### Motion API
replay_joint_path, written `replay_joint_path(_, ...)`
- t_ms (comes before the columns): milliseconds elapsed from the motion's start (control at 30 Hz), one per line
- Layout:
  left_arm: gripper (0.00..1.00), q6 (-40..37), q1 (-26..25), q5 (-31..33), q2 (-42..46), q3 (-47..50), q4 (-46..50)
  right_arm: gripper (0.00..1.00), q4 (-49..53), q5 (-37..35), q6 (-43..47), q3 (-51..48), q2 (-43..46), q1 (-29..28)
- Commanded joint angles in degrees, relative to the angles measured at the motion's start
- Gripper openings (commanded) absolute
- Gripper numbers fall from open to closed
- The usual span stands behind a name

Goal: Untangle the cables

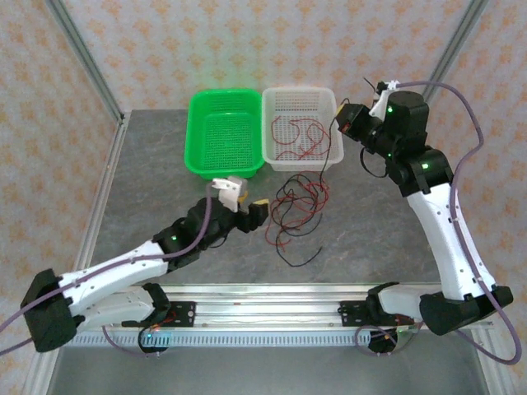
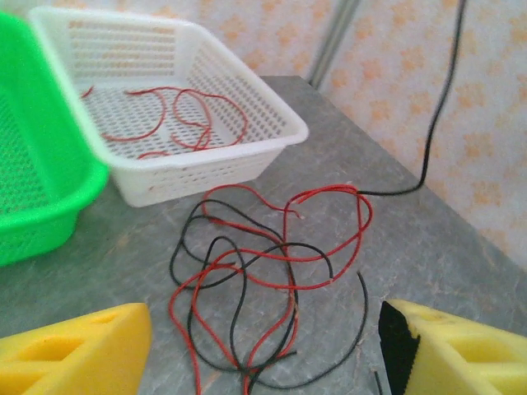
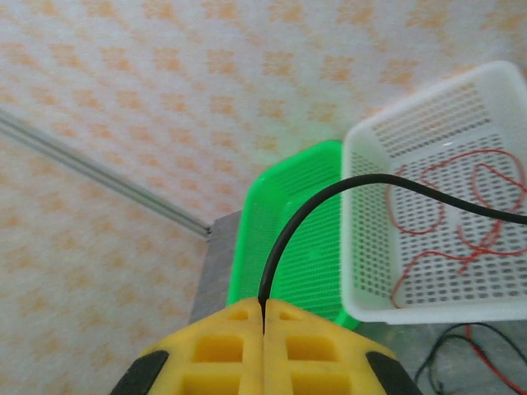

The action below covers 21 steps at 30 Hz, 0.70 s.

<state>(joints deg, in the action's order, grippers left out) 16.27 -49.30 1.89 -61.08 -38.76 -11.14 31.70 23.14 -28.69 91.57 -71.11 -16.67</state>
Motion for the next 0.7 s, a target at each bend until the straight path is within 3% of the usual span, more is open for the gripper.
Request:
replay_joint_path(0,0.74,-7.6,-0.8,-0.6,-5.8,-4.3,-9.7,0.00,-1.4,7.1,-1.6,3.7,-1.4,0.2)
replay_joint_path(433,0.77,-14.2,-3.5,-2.2,-28.7,-12.6,-20.2,0.00,-5.5,13.3,-7.3,17.0,-3.9,-0.3)
replay_joint_path(667,0.77,-12.2,-3.5,2.9,-34.2,-12.6,-23.1,0.00,-6.7,15.5,-8.8,21.0,-6.0,-0.4)
